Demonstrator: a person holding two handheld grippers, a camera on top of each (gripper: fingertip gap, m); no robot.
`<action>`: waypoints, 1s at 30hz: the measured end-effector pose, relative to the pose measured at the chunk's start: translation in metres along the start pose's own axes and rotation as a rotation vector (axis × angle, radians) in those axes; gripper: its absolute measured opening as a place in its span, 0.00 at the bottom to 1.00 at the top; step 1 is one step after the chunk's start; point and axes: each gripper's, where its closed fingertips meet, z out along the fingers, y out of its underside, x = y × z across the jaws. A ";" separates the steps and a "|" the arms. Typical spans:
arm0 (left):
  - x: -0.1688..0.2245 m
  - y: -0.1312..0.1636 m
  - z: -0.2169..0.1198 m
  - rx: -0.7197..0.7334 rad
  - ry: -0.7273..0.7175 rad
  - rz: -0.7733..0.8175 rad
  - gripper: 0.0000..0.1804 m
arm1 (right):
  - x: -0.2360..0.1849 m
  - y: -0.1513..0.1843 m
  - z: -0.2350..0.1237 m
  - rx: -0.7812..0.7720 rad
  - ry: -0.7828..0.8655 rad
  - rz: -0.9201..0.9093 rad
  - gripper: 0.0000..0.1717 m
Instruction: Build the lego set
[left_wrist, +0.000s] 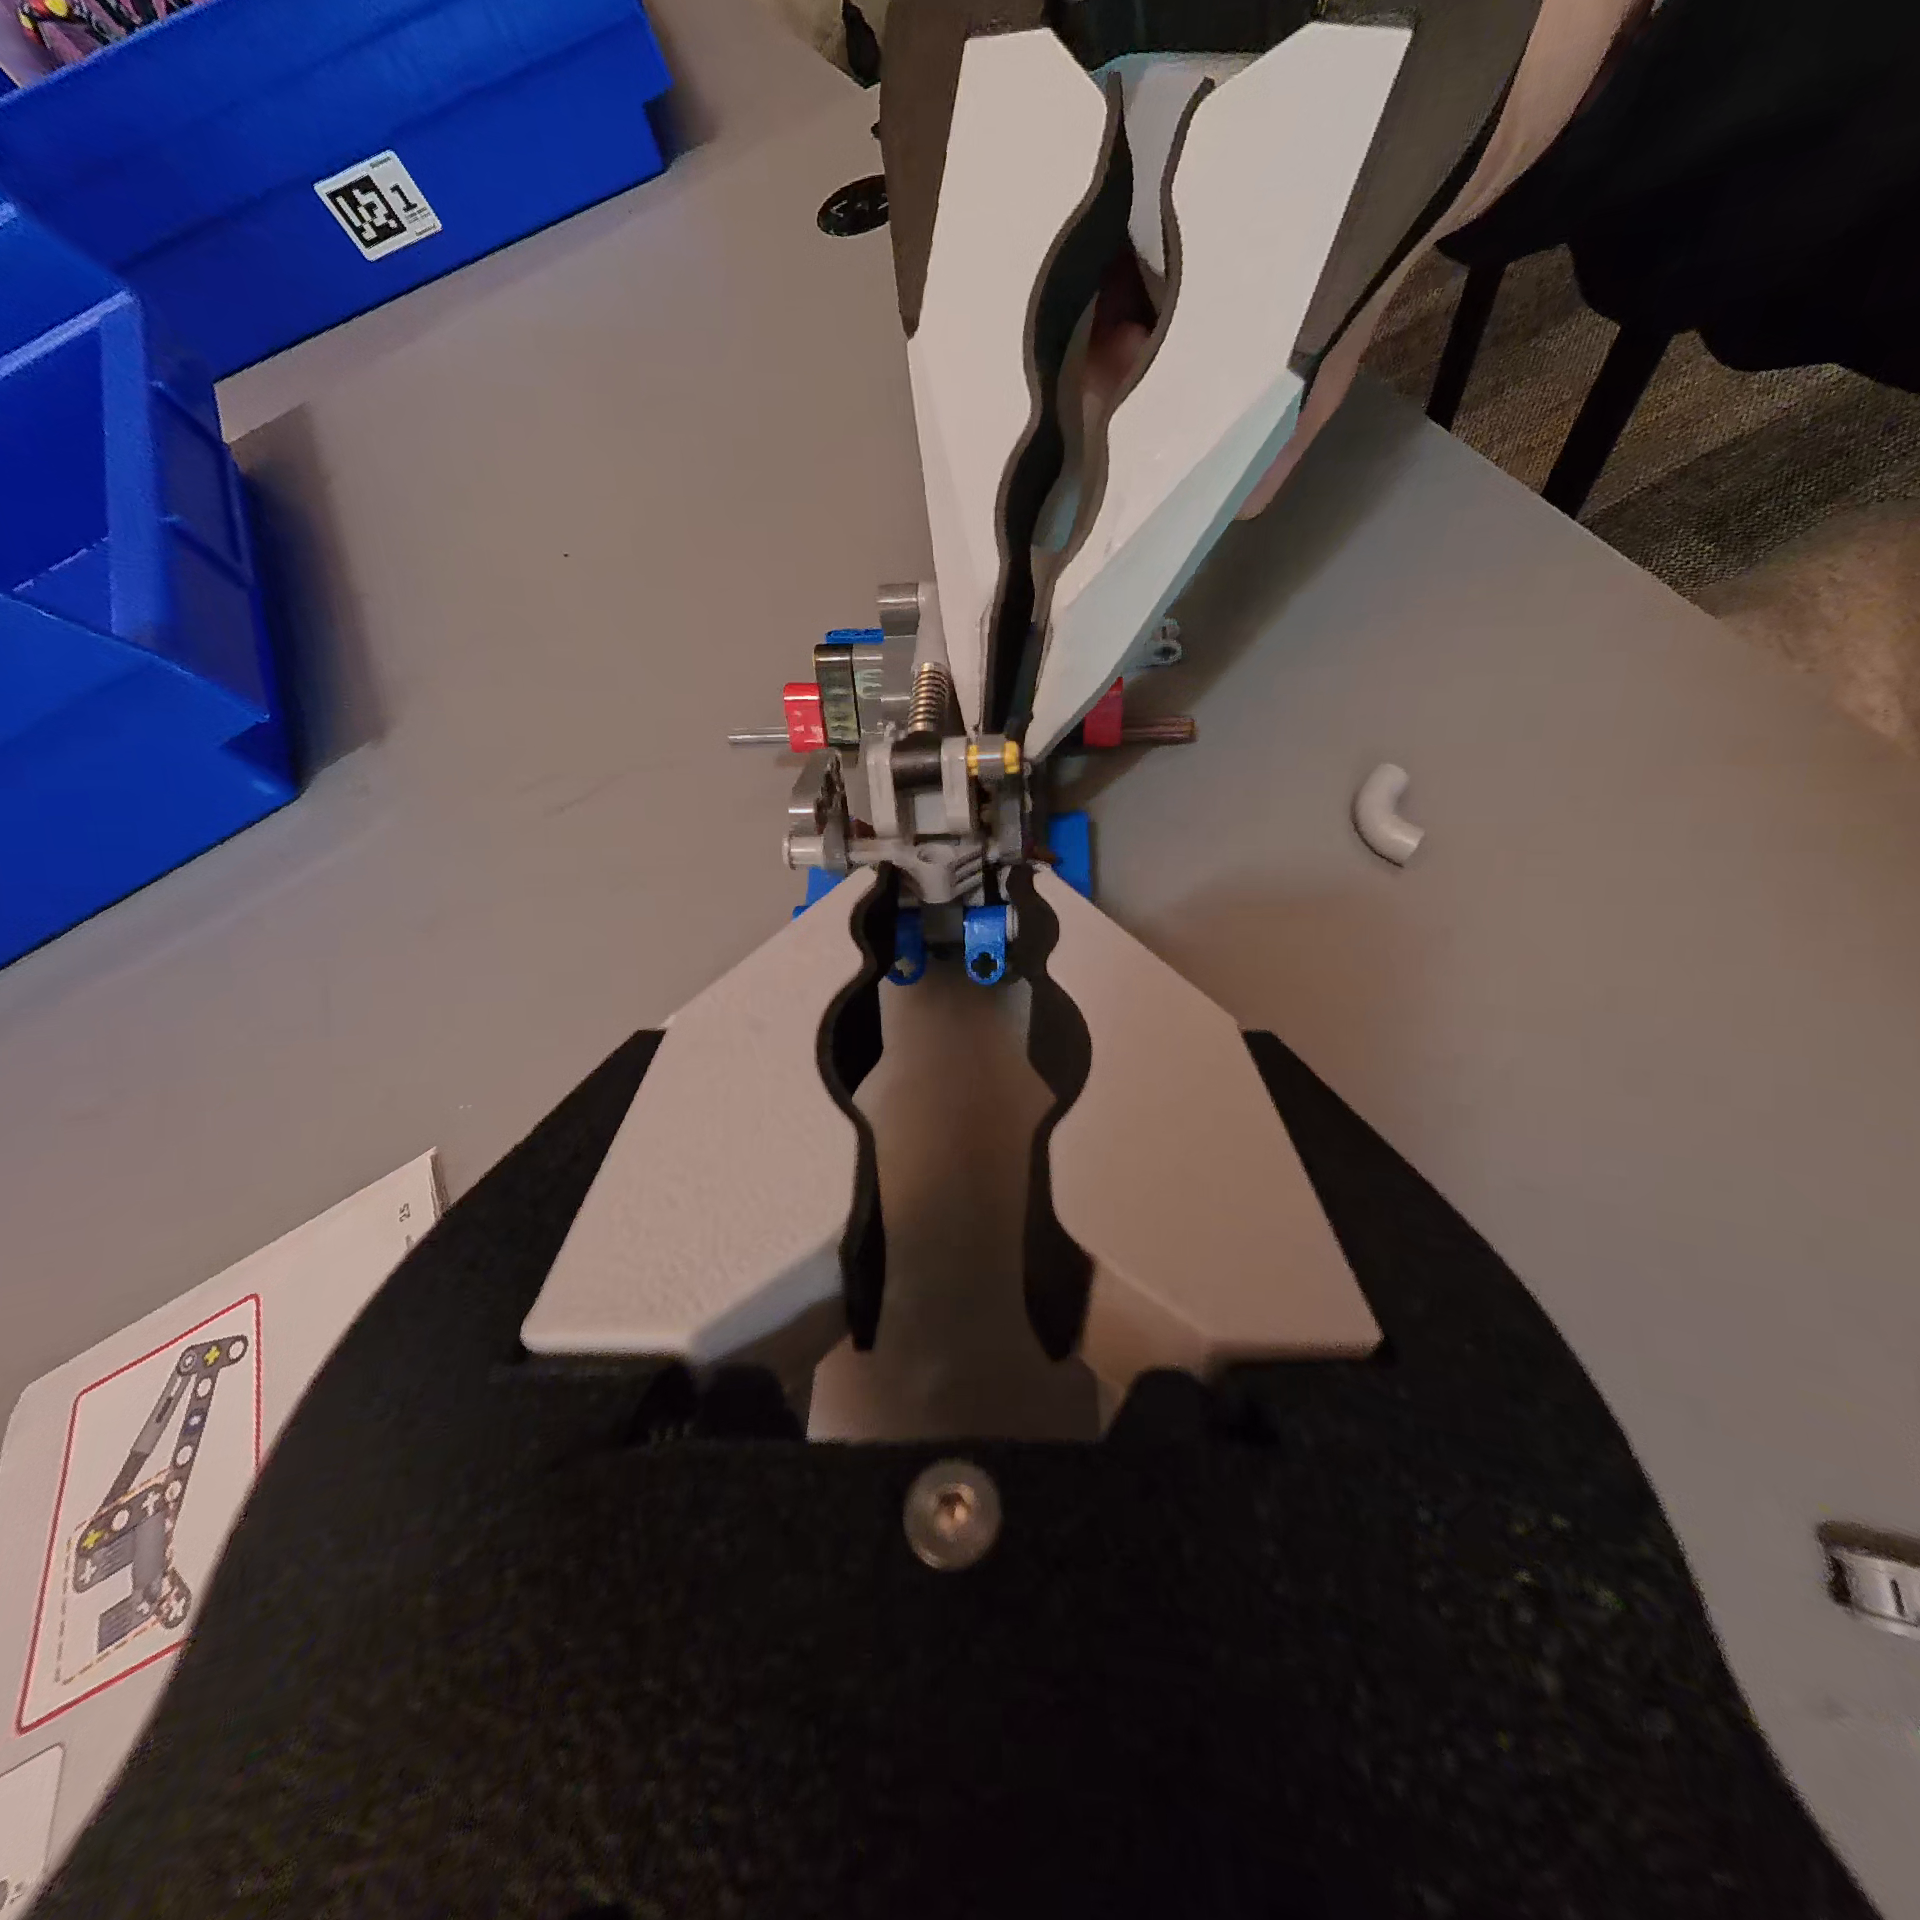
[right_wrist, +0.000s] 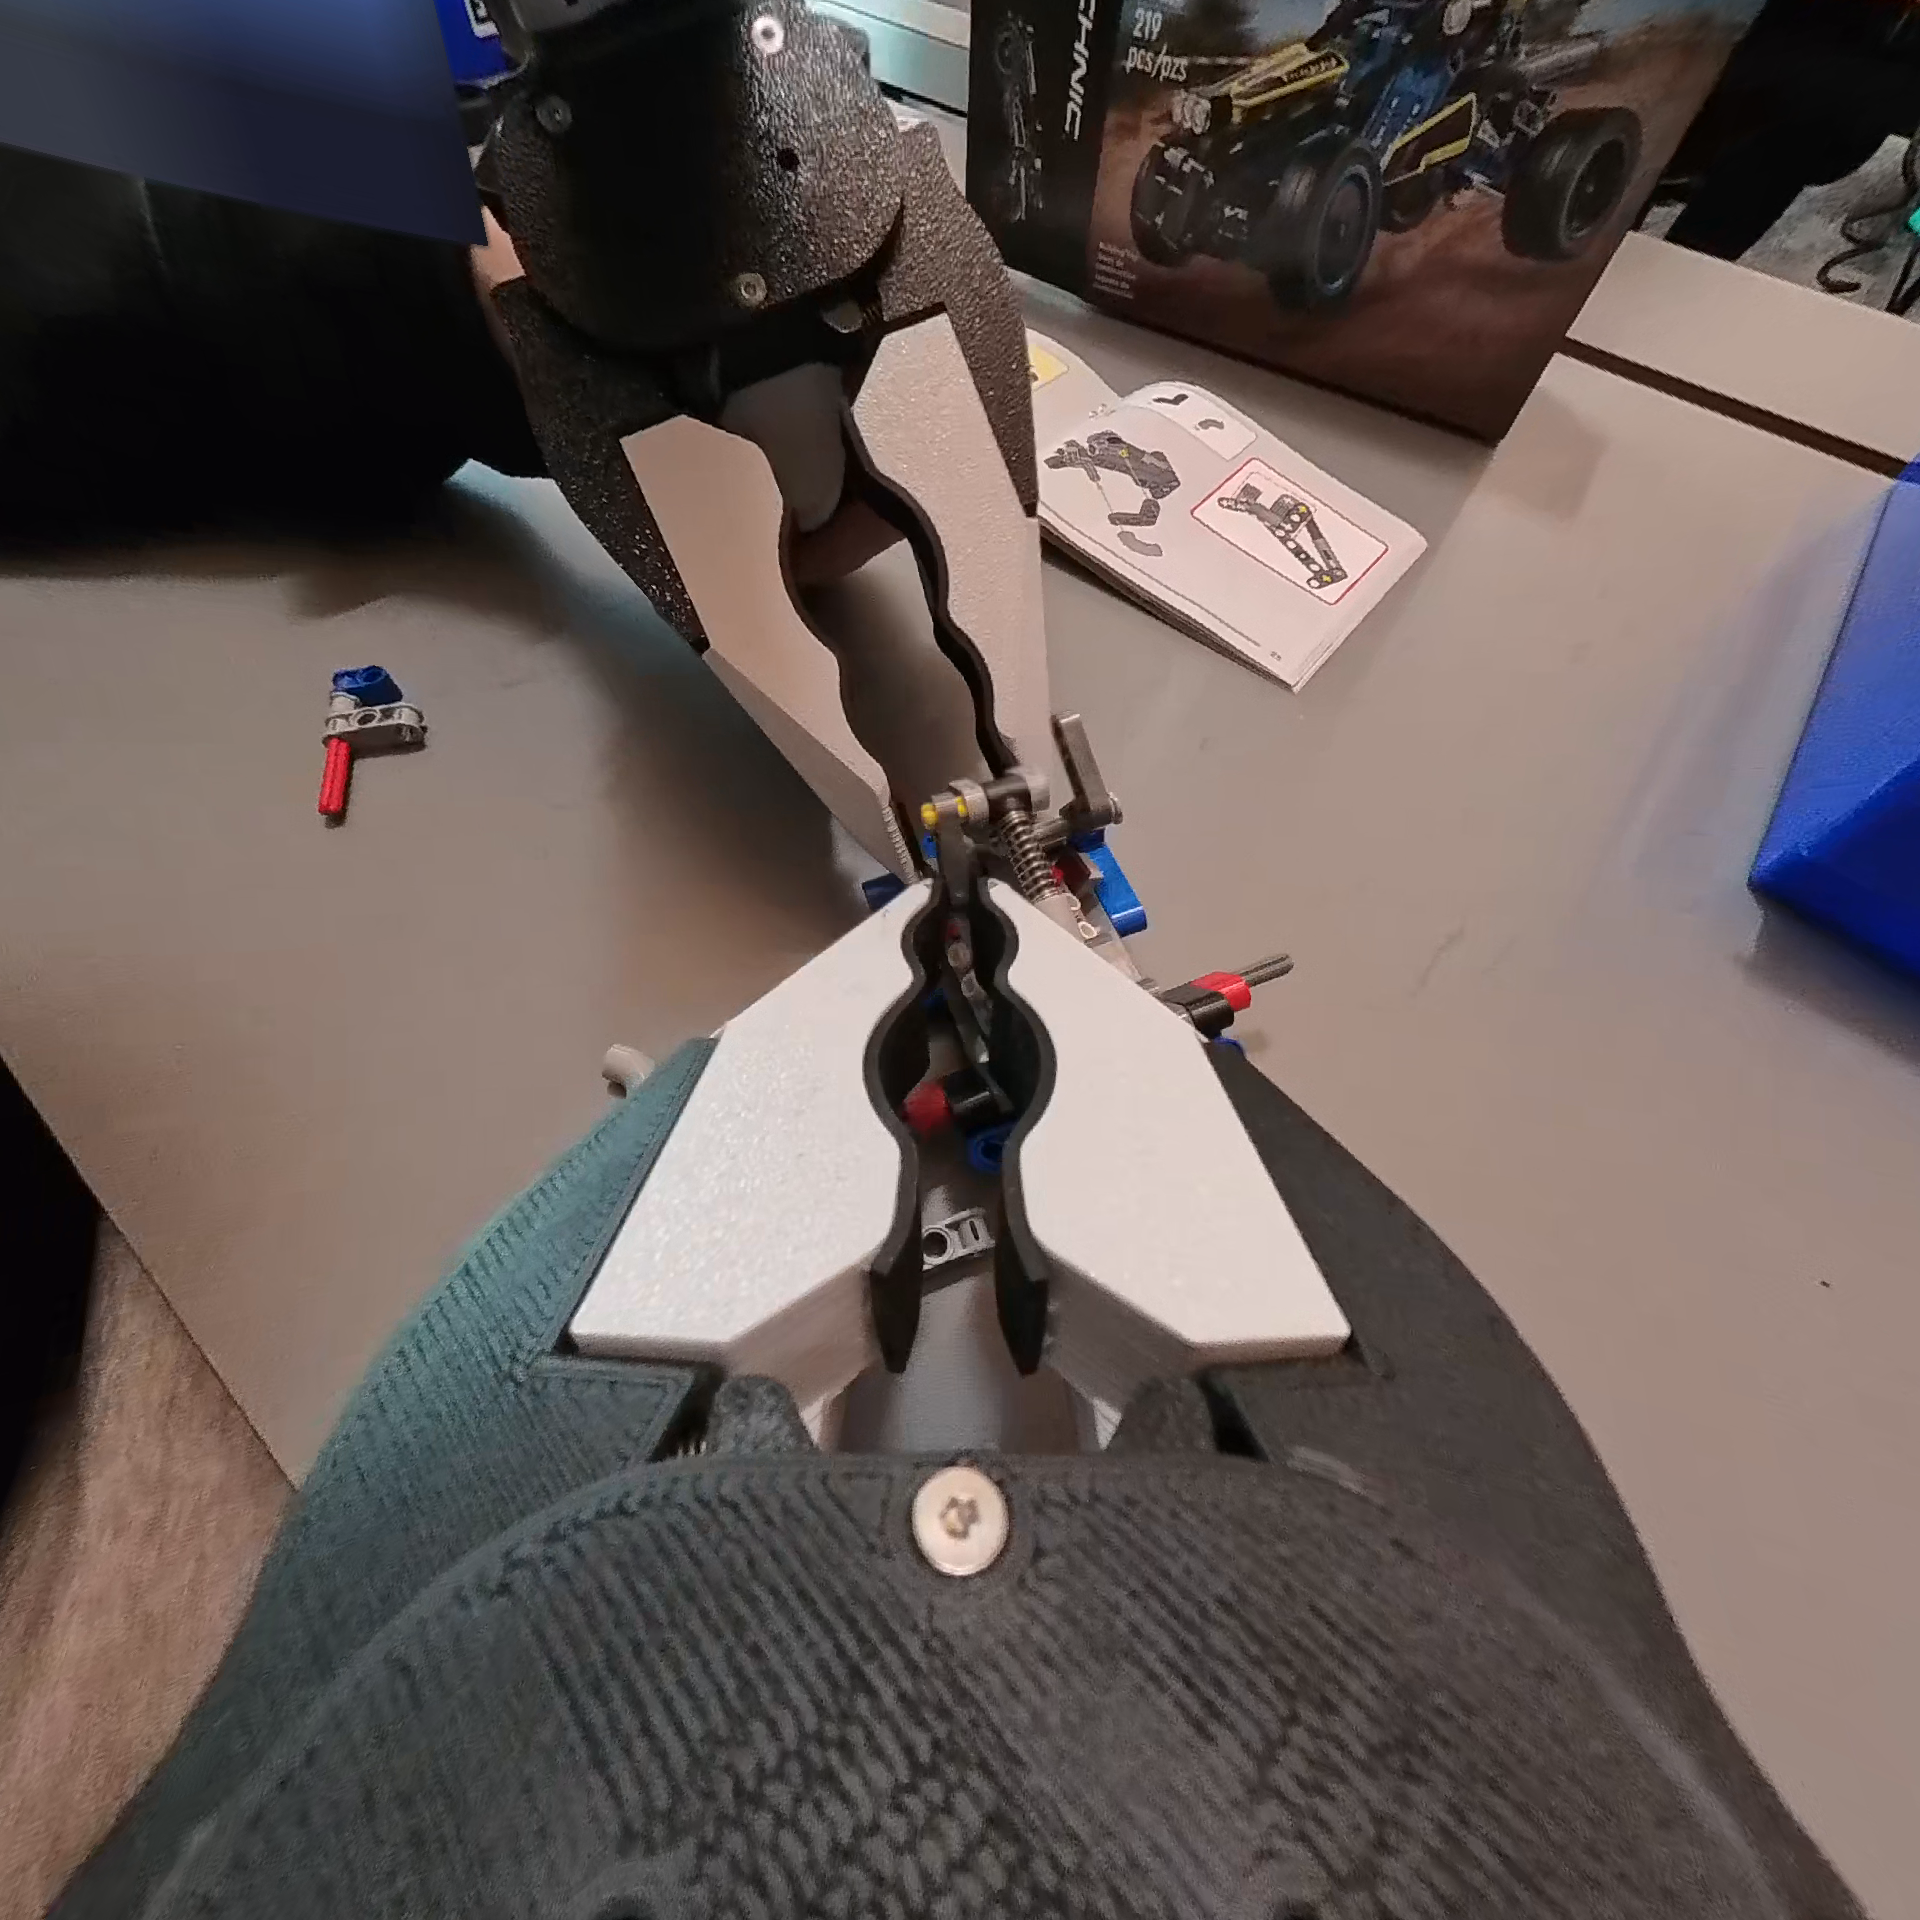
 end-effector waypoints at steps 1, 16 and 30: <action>0.000 0.000 0.000 -0.001 0.001 -0.006 0.11 | 0.000 0.001 0.001 -0.005 0.006 -0.003 0.01; 0.001 -0.017 -0.005 0.105 0.105 -0.290 0.22 | 0.007 0.000 0.000 -0.003 0.037 0.026 0.01; -0.008 -0.015 -0.003 0.080 -0.041 -0.095 0.13 | 0.007 -0.001 0.000 0.004 0.029 0.033 0.01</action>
